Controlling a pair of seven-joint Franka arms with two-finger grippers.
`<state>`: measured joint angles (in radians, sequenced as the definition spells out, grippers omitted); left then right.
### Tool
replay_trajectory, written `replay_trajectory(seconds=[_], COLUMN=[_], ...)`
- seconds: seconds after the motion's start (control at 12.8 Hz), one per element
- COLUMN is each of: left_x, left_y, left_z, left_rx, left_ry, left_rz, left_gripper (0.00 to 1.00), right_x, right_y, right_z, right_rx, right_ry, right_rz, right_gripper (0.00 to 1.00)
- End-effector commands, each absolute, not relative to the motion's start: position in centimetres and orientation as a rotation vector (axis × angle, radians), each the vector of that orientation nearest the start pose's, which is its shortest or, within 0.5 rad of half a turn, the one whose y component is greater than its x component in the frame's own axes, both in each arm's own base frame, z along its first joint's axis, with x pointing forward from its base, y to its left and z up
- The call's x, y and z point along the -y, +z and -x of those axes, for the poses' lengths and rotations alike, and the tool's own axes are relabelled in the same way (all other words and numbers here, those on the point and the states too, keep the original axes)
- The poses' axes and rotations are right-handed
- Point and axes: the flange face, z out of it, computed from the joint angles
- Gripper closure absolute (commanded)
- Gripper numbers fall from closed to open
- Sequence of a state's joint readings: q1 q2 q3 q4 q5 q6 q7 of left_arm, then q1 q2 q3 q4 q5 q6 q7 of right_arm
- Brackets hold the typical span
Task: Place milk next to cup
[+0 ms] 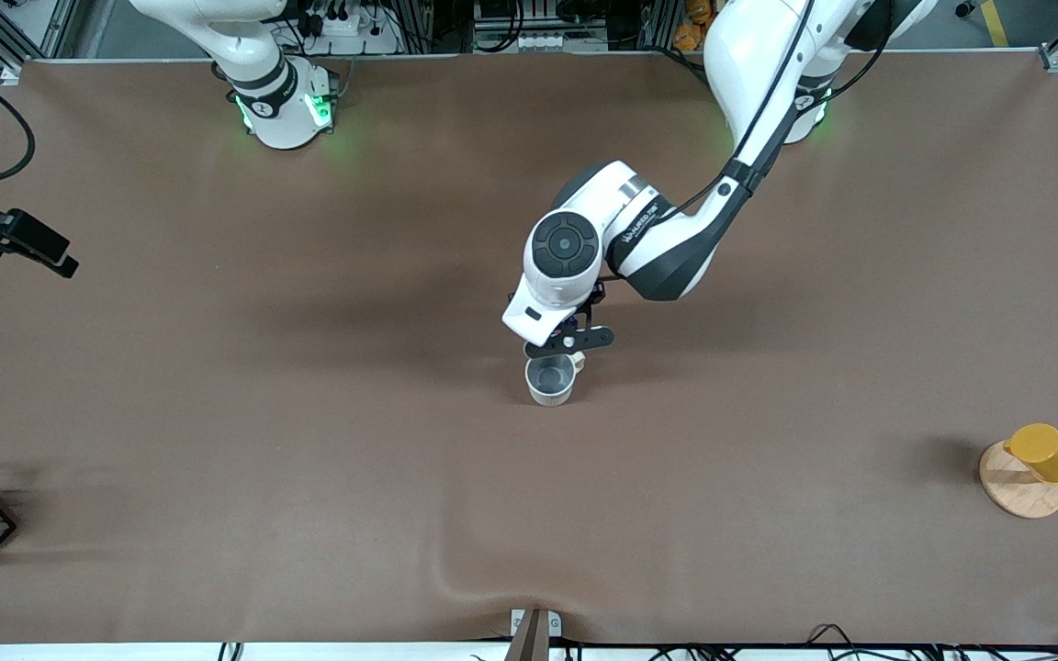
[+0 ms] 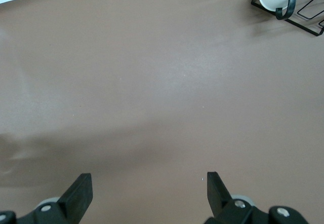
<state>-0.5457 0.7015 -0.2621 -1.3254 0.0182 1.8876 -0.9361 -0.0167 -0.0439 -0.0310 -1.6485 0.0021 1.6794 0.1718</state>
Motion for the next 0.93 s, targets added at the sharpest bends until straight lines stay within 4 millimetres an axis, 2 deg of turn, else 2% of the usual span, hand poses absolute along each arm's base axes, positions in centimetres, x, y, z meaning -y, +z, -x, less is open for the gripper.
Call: replay_trajectory(seconds=[0.0,0.08,0.23,0.39,0.47,0.62,0.86], left_x=[49.3,49.4,49.2,48.0,46.6,40.2,31.7], left_y=[34.2,35.7,39.9,44.1,46.8,51.2,54.7], left_z=[-53.0,-52.7,-52.1,-51.9,-52.2,-55.5,-58.5], left_rx=[0.266,0.264,0.253,0.255,0.267,0.362,0.280], left_ry=[0.240,0.227,0.179,0.115,0.071,-0.025,-0.039], left_rz=[3.135,3.148,3.174,3.176,3.185,3.180,3.161], left_gripper=[0.00,0.00,0.00,0.00,0.00,0.00,0.00], right_x=[2.8,2.9,2.9,3.0,3.1,3.1,3.1], right_y=[62.7,62.5,62.5,62.5,62.5,62.4,62.3], right_z=[-54.9,-54.9,-54.9,-54.9,-54.9,-54.9,-55.0], right_rx=[-0.343,-0.346,-0.346,-0.348,-0.348,-0.350,-0.350], right_ry=[-0.119,-0.114,-0.114,-0.114,-0.114,-0.111,-0.109], right_rz=[3.123,3.123,3.123,3.123,3.124,3.123,3.123], right_gripper=[0.00,0.00,0.00,0.00,0.00,0.00,0.00])
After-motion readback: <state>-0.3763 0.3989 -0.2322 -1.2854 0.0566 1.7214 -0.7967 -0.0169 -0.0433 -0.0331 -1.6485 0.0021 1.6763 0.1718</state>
